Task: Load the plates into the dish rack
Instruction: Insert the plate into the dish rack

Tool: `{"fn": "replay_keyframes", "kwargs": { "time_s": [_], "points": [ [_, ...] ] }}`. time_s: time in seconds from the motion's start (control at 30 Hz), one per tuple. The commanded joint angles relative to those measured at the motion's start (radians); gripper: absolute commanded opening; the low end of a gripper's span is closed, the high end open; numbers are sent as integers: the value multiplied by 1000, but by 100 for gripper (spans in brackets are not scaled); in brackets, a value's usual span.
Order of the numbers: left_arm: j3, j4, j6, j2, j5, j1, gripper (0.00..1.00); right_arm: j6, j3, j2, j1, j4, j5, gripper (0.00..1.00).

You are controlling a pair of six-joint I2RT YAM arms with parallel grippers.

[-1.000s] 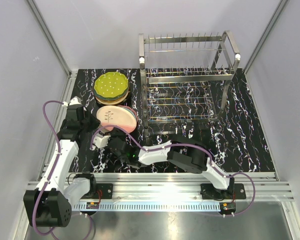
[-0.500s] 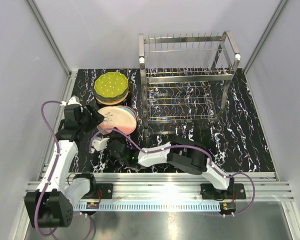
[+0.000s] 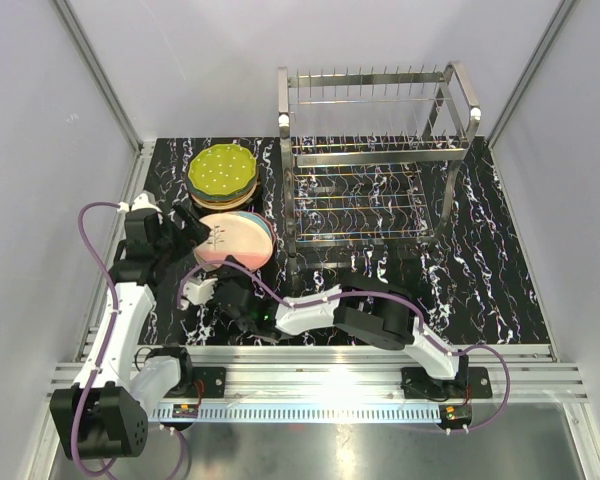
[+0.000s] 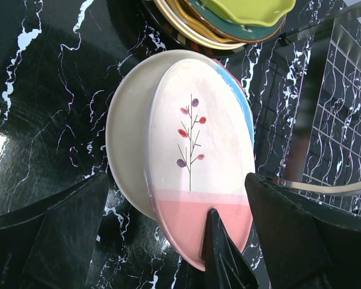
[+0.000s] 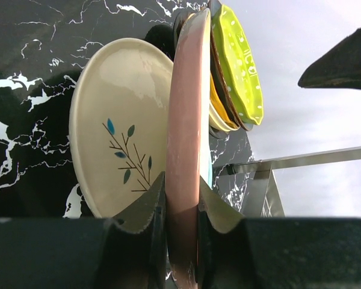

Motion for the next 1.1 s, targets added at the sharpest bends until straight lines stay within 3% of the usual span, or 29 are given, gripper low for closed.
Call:
{"fn": "replay_keyframes", "kwargs": {
  "time_s": [0.0,0.6,1.07],
  "points": [
    [31,48,16,-14,29,7,99,-34,18,-64,19,123,37,0],
    [41,17,7,-30,-46,21,99,-22,-36,-216,40,88,74,0],
    [37,23,-9,-50,-56,46,99,194,-99,-406,82,-124,55,0]
  ]
}}
